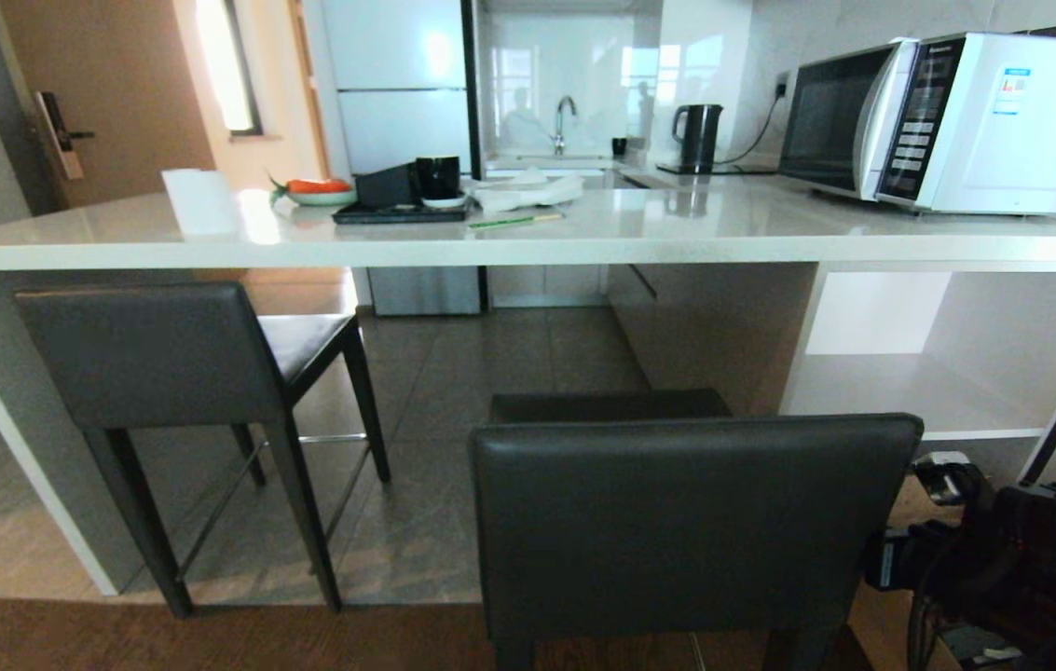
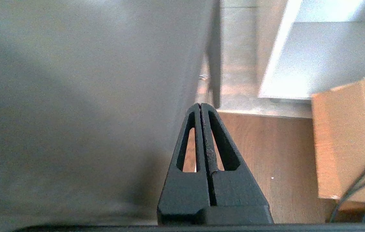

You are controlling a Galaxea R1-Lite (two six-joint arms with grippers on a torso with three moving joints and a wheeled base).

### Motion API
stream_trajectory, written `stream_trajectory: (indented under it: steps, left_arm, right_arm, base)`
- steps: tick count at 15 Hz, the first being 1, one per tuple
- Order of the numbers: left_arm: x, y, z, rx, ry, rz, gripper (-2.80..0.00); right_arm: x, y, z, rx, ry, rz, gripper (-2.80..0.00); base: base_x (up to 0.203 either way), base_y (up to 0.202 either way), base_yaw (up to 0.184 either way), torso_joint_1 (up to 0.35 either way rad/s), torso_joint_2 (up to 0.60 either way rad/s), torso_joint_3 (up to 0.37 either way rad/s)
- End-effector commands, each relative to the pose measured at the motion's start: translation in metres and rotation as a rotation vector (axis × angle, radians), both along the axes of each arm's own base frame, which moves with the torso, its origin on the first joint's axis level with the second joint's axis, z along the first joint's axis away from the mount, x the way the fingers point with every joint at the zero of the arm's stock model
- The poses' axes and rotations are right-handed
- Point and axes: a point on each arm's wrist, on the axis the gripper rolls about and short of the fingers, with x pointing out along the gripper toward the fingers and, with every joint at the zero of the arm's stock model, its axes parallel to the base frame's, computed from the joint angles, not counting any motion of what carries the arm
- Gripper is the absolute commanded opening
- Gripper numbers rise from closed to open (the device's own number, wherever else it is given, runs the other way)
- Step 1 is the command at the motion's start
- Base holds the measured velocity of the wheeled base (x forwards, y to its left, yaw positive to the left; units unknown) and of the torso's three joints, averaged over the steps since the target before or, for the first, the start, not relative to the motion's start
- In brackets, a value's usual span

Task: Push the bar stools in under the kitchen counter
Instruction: Push the gray chair back under the dining table

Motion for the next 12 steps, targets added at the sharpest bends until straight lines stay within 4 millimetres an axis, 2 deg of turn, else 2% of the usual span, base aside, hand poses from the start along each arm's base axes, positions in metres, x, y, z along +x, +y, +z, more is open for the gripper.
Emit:
stream_trajectory:
  steps: [1,5,6,7,10,12]
  left_arm:
    - [0.061,-0.003,0.002,-0.004,0.15,-0.05,-2.8]
    - [0.153,-0.026,-0.026,-0.005,0.209,-0.111,-2.8]
    - [0.171,-0.041,-0.04,0.001,0.222,-0.129,-2.8]
    - [0.182,-0.065,-0.059,0.017,0.254,-0.181,-2.8]
    - [0.172,-0.14,-0.094,0.057,0.294,-0.327,-2.8]
    - [0.169,-0.167,-0.102,0.042,0.271,-0.342,-2.8]
  right_arm:
    - [0.001,0.0,0.005,0.001,-0.026,-0.007,-2.8]
    - [0.006,-0.001,0.009,-0.007,-0.056,-0.024,-2.8]
    - [0.008,-0.001,0.01,-0.008,-0.064,-0.024,-2.8]
    - [0.008,-0.001,0.009,-0.008,-0.062,-0.025,-2.8]
    - [0.009,-0.001,0.009,-0.001,-0.062,-0.027,-2.8]
    - [0.009,0.003,0.009,0.0,-0.061,-0.013,-2.8]
  base:
    - [0.0,0.0,0.0,0.0,0.0,0.0]
    - [0.0,0.0,0.0,0.0,0.0,0.0]
    - [0.0,0.0,0.0,0.0,0.0,0.0]
    - [0.0,0.0,0.0,0.0,0.0,0.0]
    - [0.0,0.0,0.0,0.0,0.0,0.0]
    - [0.0,0.0,0.0,0.0,0.0,0.0]
